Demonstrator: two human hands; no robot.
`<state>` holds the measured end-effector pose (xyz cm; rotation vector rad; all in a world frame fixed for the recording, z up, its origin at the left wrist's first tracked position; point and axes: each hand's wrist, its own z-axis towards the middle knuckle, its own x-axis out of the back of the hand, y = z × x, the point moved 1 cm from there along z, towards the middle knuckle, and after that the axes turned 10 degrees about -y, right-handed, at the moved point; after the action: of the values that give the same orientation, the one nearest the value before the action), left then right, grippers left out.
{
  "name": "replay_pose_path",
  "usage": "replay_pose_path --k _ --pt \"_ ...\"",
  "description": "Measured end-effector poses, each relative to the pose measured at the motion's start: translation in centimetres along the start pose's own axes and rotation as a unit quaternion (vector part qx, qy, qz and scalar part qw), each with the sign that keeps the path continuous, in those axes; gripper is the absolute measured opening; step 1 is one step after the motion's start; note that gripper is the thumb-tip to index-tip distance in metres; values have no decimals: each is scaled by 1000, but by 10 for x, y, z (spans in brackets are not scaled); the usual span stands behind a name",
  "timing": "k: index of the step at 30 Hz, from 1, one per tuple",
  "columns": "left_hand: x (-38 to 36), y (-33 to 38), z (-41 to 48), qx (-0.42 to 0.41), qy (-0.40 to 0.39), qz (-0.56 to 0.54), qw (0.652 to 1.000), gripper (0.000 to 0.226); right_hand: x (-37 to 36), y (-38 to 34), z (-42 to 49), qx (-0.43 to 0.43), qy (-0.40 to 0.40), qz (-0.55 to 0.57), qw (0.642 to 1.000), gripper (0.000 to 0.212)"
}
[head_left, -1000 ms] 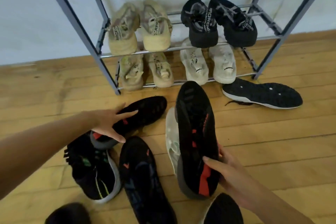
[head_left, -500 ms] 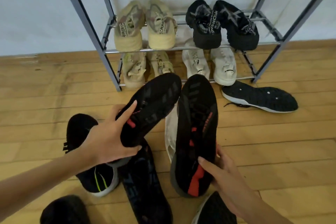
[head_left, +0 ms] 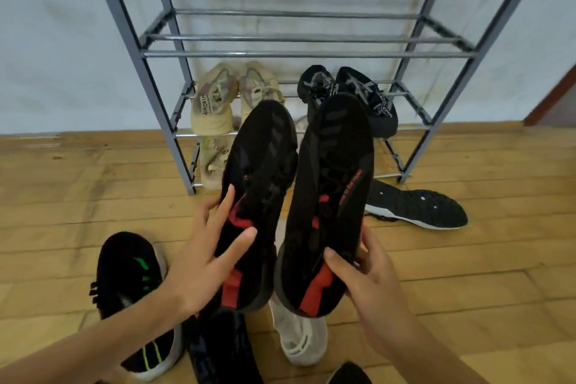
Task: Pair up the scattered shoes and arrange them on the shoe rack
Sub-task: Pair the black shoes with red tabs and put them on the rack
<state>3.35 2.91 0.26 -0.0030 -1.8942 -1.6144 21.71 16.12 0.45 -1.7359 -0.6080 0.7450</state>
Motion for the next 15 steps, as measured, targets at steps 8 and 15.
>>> replay_pose_path --k 8,15 --pt "-4 2 5 -96 85 57 990 58 6 -2 3 -21 22 16 999 46" --pt "30 66 -1 -91 56 113 988 61 0 -70 -9 34 3 -4 999 41"
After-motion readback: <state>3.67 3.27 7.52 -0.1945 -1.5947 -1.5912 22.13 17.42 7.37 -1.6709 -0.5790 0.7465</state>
